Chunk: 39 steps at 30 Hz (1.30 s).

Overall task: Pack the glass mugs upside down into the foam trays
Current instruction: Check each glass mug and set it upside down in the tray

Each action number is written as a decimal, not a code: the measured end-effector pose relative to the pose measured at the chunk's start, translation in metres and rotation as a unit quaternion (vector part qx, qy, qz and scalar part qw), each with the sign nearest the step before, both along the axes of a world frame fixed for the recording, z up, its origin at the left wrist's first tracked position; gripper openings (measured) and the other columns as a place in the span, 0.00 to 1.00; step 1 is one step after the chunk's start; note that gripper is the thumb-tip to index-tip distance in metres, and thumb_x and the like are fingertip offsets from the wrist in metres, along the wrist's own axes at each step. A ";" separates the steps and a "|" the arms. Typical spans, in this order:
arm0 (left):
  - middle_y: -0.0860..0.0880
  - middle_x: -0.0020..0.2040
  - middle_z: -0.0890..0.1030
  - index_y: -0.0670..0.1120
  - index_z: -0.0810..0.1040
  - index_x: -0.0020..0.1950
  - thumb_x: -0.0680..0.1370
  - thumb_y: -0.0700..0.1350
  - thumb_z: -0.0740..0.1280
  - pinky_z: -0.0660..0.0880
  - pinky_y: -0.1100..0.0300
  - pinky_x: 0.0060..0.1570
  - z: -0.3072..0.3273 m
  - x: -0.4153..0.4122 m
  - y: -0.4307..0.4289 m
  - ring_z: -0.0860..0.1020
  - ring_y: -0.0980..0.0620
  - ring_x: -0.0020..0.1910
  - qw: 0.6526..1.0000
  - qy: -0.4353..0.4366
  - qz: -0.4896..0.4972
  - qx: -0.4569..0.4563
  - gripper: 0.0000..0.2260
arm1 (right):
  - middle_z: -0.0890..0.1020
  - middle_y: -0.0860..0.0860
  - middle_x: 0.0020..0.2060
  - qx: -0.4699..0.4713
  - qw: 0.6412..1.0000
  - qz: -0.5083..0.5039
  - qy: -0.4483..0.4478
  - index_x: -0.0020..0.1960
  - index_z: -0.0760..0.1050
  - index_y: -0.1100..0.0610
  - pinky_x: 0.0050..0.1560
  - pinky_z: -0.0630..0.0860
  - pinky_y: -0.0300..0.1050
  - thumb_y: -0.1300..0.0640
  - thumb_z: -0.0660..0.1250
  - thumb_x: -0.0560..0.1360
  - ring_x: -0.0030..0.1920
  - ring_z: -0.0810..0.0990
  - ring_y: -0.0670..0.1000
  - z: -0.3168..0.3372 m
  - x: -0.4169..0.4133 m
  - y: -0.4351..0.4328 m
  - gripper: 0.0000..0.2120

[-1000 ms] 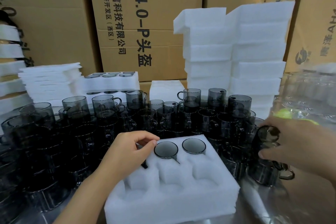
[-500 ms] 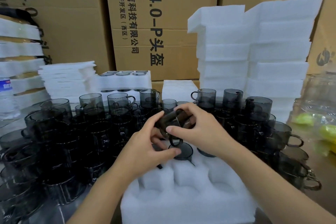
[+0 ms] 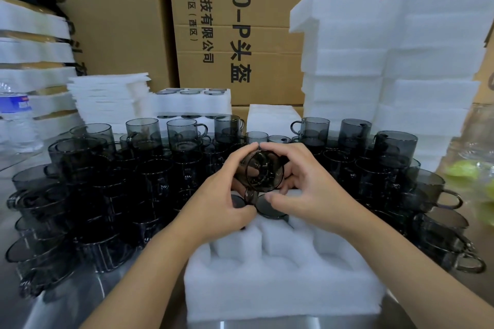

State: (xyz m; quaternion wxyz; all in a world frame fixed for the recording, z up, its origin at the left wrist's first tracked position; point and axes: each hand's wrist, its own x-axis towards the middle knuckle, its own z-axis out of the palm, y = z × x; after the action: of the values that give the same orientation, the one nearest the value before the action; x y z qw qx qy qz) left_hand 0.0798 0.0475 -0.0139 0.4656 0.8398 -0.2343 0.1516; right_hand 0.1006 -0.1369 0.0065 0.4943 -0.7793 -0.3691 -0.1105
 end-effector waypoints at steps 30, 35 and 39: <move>0.41 0.39 0.82 0.55 0.81 0.46 0.73 0.39 0.58 0.76 0.51 0.37 0.004 -0.005 -0.002 0.80 0.46 0.38 0.990 -0.011 0.038 -0.134 0.15 | 0.69 0.35 0.52 -0.184 0.981 0.042 -0.033 0.63 0.64 0.31 0.48 0.67 0.28 0.47 0.70 0.64 0.52 0.73 0.39 0.011 -0.027 0.003 0.30; 0.50 0.34 0.81 0.52 0.84 0.37 0.72 0.32 0.63 0.74 0.64 0.35 0.014 -0.007 0.003 0.78 0.56 0.34 0.986 0.077 0.007 -0.146 0.16 | 0.73 0.38 0.47 -0.131 0.990 0.048 -0.021 0.63 0.65 0.26 0.40 0.71 0.31 0.42 0.73 0.64 0.38 0.77 0.43 0.009 -0.037 0.009 0.30; 0.51 0.33 0.81 0.46 0.83 0.40 0.74 0.29 0.64 0.75 0.66 0.33 0.020 -0.008 0.009 0.78 0.57 0.33 0.986 0.124 0.017 -0.107 0.14 | 0.71 0.36 0.47 -0.125 0.992 0.023 -0.004 0.62 0.67 0.30 0.39 0.69 0.28 0.38 0.74 0.63 0.37 0.77 0.41 0.004 -0.043 0.014 0.31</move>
State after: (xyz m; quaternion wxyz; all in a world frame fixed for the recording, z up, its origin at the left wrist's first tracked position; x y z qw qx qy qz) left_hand 0.0718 0.0560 0.0066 0.5758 0.8012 -0.1427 0.0784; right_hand 0.0577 -0.1225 0.0107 0.3940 -0.8258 -0.3997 -0.0558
